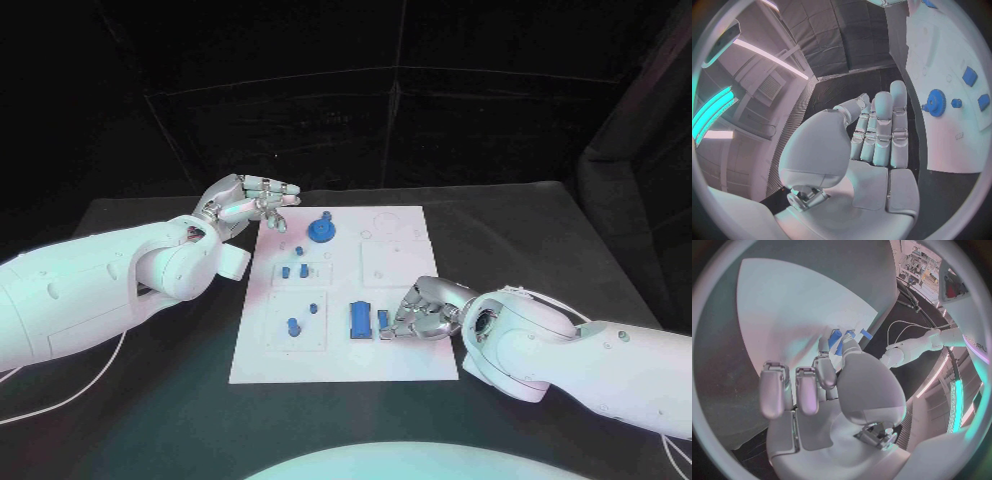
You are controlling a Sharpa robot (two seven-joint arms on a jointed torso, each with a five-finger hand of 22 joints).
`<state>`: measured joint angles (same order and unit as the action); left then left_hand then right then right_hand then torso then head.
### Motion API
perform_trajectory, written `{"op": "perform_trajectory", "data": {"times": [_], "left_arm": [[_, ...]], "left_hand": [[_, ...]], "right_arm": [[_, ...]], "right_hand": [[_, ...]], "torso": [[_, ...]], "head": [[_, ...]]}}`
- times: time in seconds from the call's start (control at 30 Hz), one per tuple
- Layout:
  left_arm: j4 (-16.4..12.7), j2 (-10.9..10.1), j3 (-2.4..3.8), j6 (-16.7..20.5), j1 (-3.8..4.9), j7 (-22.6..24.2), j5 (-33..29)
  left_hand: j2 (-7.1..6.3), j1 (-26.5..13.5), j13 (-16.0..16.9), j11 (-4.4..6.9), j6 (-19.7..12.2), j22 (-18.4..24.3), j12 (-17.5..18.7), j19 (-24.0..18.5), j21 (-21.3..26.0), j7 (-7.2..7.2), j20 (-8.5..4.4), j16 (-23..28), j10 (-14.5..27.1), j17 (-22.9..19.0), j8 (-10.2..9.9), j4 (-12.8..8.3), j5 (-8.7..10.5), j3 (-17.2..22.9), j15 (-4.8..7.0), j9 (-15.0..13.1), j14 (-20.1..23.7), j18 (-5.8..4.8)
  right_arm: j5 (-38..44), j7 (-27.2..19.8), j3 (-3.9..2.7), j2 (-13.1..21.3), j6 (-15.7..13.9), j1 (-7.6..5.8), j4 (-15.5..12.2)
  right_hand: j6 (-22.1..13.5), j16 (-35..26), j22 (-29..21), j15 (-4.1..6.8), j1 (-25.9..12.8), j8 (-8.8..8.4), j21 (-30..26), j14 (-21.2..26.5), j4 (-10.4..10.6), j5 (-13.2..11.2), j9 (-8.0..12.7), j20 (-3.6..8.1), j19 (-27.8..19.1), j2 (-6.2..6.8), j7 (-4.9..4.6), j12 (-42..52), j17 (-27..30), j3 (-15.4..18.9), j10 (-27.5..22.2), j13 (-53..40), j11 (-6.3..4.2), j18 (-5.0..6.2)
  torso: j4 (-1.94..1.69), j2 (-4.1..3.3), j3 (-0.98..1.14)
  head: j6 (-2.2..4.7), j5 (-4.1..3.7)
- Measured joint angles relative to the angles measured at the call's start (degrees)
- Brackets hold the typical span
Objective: Assemble the parts on the task board
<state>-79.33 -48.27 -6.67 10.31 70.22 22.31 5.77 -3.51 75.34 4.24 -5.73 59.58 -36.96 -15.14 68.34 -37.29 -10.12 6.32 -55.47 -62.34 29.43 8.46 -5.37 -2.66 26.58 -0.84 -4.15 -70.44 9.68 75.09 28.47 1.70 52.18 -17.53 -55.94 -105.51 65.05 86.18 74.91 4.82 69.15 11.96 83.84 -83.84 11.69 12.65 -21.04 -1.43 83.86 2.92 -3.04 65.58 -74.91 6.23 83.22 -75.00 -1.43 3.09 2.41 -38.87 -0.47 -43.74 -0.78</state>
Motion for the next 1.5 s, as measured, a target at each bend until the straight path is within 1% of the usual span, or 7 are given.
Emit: {"op": "perform_trajectory", "data": {"times": [0.5,0.83,0.93,1.07,1.23,1.37,1.5], "left_arm": [[0.03,0.0,0.0,-0.02,0.0,-0.06,0.0],[0.02,0.01,0.0,-0.03,0.0,-0.08,0.0],[0.01,0.02,0.0,-0.04,0.0,-0.09,0.0],[0.0,-0.02,0.0,-0.04,0.0,-0.1,0.0],[0.0,-0.05,0.0,-0.05,0.0,-0.11,0.0],[0.0,-0.04,0.0,-0.05,0.0,-0.12,0.0],[0.0,-0.01,0.0,-0.05,0.0,-0.13,0.0]], "left_hand": [[0.0,0.0,0.0,0.0,0.0,0.0,0.0,0.0,0.0,0.0,0.0,0.0,0.0,0.0,0.0,0.0,0.0,0.0,0.0,0.0,0.0,0.0],[0.0,0.0,0.0,0.0,0.0,0.0,0.0,0.0,0.0,0.0,0.0,0.0,0.0,0.01,0.0,0.0,0.0,0.0,0.0,0.0,0.0,0.0],[0.0,0.0,0.0,0.0,0.0,-0.01,0.0,0.0,0.0,0.0,0.0,0.0,0.0,0.01,0.0,0.0,0.0,0.0,0.0,0.0,0.0,0.0],[0.0,0.0,0.0,0.0,0.0,-0.01,0.0,0.0,0.0,0.0,0.0,0.0,0.0,0.01,0.0,0.0,0.0,0.0,0.0,0.0,0.0,0.0],[0.0,0.0,0.0,0.0,0.0,0.05,-0.29,0.0,0.0,0.0,0.0,0.0,0.0,-0.13,0.0,0.0,0.0,0.0,0.21,0.0,0.21,0.01],[0.0,0.0,0.0,0.0,0.0,0.04,-0.29,0.0,0.0,0.0,0.0,0.0,0.0,-0.13,-0.01,0.0,0.0,0.0,0.21,0.0,0.21,0.01],[0.0,0.0,0.0,0.0,0.0,0.04,-0.29,0.0,0.0,0.0,0.0,0.0,0.0,-0.12,-0.01,0.0,0.0,0.0,0.21,0.0,0.21,0.01]], "right_arm": [[0.13,0.0,0.0,-0.1,0.67,0.0,0.47],[0.51,0.27,-0.05,-1.62,0.94,-0.03,2.37],[0.87,0.55,-0.1,-1.99,1.57,-0.1,3.0],[1.51,0.69,-0.2,-2.27,2.34,-0.2,3.14],[1.99,0.64,-0.18,-2.25,2.42,-0.22,2.97],[1.74,0.19,-0.07,-1.46,1.82,-0.08,2.46],[0.57,-0.65,-0.05,0.31,0.69,-0.05,2.3]], "right_hand": [[0.0,0.0,0.0,0.0,0.23,0.0,0.03,0.0,0.0,0.0,-0.05,0.0,0.0,-0.23,0.0,0.0,0.0,0.0,0.0,0.0,0.0,0.0],[0.0,0.0,0.0,0.0,1.15,0.01,0.24,0.0,-0.4,-0.18,-0.21,0.0,0.0,-1.15,0.0,-0.22,0.0,0.41,0.0,-0.02,0.0,0.0],[0.14,0.0,0.0,0.0,2.72,0.06,0.24,0.0,-1.5,-1.42,-0.5,0.0,0.0,-1.42,0.11,-0.36,-0.04,0.76,-0.01,-0.09,0.01,0.0],[0.27,0.0,0.0,-0.01,5.43,-0.21,0.24,0.0,-3.82,-6.38,-0.6,0.0,0.0,-1.1,0.15,-0.35,-0.04,0.78,-0.03,-0.14,0.03,0.0],[0.28,0.0,0.0,-0.02,6.04,-0.4,0.24,0.0,-4.16,-7.29,-0.33,0.0,0.0,-1.37,0.15,-0.36,-0.03,0.9,-0.22,-0.1,0.21,0.01],[0.04,0.0,0.0,-0.01,2.95,-0.72,0.24,0.0,-2.13,-4.32,-0.28,0.0,0.0,-1.36,-0.06,-0.36,-0.03,3.24,0.0,0.33,0.42,0.01],[-0.69,-0.05,0.0,-0.01,-0.44,-1.16,-0.39,0.0,0.26,-4.97,-0.4,0.0,0.0,-0.09,-0.68,-1.72,-0.03,5.64,-0.03,0.18,0.45,0.0]], "torso": [[0.04,-0.01,0.02],[-0.02,-0.01,-0.01],[-0.07,-0.01,-0.01],[-0.09,0.0,-0.01],[0.01,0.01,0.02],[0.05,0.04,0.03],[0.04,0.13,0.02]], "head": [[-0.02,-0.09],[-0.1,-0.05],[-0.14,0.02],[-0.18,0.1],[-0.2,0.16],[-0.08,0.17],[0.4,-0.01]]}}
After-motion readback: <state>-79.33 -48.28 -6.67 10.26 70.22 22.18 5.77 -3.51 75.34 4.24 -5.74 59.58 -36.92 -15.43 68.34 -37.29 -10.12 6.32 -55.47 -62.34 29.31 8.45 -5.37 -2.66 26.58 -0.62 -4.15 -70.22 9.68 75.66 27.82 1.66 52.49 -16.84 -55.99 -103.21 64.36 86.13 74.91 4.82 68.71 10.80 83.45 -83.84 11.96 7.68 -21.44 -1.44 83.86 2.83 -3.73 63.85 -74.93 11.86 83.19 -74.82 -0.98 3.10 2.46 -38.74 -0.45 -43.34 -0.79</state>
